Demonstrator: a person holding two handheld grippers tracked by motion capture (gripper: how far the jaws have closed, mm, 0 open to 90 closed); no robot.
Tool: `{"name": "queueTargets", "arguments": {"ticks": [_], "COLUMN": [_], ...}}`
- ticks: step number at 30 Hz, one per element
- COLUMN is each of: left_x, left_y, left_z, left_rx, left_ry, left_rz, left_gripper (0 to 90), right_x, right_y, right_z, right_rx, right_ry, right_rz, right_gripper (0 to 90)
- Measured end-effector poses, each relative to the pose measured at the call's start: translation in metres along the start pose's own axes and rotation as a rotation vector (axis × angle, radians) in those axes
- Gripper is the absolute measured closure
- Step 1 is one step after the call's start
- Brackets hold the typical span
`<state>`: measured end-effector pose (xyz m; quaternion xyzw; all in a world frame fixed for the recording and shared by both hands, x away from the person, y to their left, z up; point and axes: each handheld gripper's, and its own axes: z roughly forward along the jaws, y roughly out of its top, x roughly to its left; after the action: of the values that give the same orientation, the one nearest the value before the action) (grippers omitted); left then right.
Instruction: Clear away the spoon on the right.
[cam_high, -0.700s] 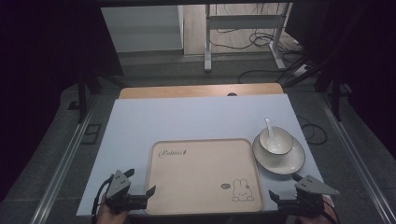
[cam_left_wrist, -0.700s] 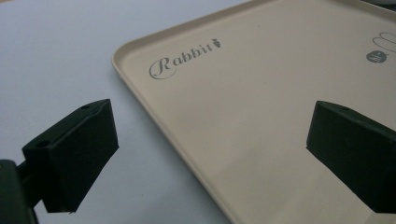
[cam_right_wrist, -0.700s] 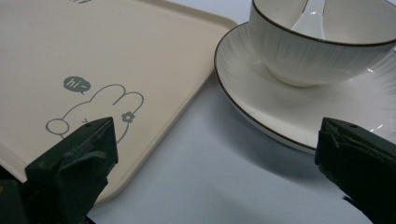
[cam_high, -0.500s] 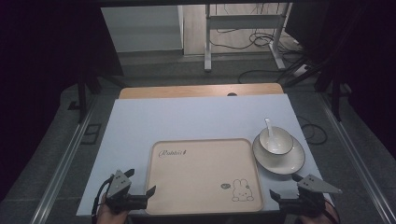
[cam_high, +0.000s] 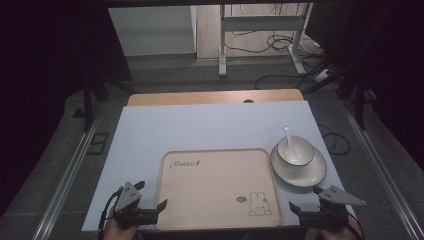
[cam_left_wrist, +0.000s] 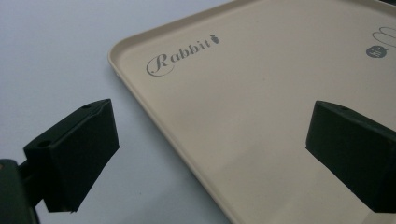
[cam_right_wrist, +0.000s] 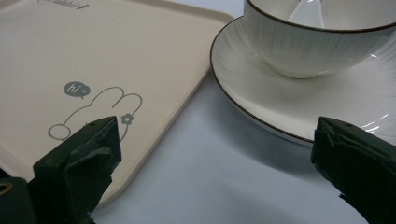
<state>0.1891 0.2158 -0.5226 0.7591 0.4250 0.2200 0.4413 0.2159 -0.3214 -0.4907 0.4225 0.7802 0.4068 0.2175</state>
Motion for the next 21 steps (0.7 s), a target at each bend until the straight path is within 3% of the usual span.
{"name": "queueTargets", "arguments": {"ticks": [9, 21], "left_x": [0.000, 0.000], "left_y": [0.000, 0.000], "left_z": [0.000, 0.000], "left_rx": [0.000, 0.004], "left_ry": [0.001, 0.004], "left_rz": [-0.002, -0.002], "left_gripper": [2.1, 2.1], "right_x": [0.000, 0.000], "right_y": [0.001, 0.014], "right_z": [0.001, 0.002], "right_rx": [-0.008, -0.011], "right_ry": [0.007, 0.006], "right_rz": [0.009, -0.014], "right_gripper": [3.1, 3.6]}}
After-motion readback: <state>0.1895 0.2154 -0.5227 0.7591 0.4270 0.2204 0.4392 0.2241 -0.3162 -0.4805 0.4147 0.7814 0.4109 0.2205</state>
